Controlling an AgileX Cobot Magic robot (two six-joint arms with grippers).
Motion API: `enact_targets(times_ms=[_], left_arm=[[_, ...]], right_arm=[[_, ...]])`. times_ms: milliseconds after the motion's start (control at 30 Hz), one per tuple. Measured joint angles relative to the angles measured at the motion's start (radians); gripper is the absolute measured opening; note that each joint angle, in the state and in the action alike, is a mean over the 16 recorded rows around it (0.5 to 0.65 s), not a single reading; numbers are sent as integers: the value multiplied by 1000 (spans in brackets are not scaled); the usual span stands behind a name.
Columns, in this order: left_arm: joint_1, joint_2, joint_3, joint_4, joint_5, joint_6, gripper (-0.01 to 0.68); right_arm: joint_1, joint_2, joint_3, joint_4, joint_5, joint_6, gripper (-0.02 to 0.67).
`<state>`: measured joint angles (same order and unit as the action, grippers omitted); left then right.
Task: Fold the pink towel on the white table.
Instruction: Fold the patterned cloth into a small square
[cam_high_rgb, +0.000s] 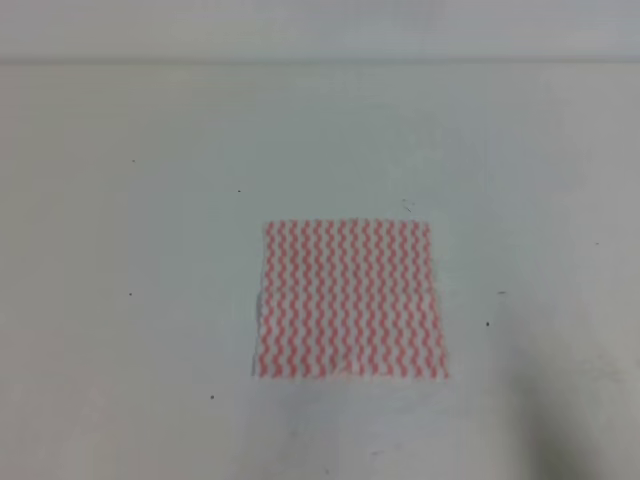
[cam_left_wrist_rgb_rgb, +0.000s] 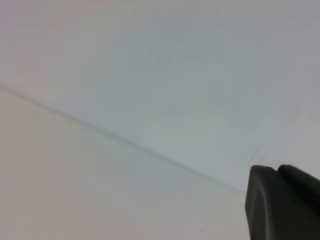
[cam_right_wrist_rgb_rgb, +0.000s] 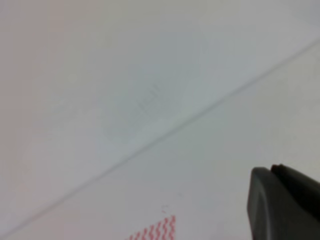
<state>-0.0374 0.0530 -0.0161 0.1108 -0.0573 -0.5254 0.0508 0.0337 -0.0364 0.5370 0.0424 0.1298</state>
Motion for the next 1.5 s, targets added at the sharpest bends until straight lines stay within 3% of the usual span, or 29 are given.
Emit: enact_targets(times_ms=[233, 433, 833, 1167, 1500], left_arm=[[-2, 209, -122, 3, 84, 2, -5], [-32, 453, -302, -27, 230, 102, -5], [-213, 759, -536, -265, 437, 424, -5], [-381, 834, -544, -358, 343, 511, -5], [-443, 859, -544, -347, 278, 537, -5]], right_arm=[[0, 120, -134, -47, 181, 0, -18], [0, 283, -285, -112, 368, -1, -18], [0, 504, -431, -159, 594, -18, -18], [0, 612, -436, 13, 645, -171, -18], [16, 726, -468, 276, 673, -393, -18]])
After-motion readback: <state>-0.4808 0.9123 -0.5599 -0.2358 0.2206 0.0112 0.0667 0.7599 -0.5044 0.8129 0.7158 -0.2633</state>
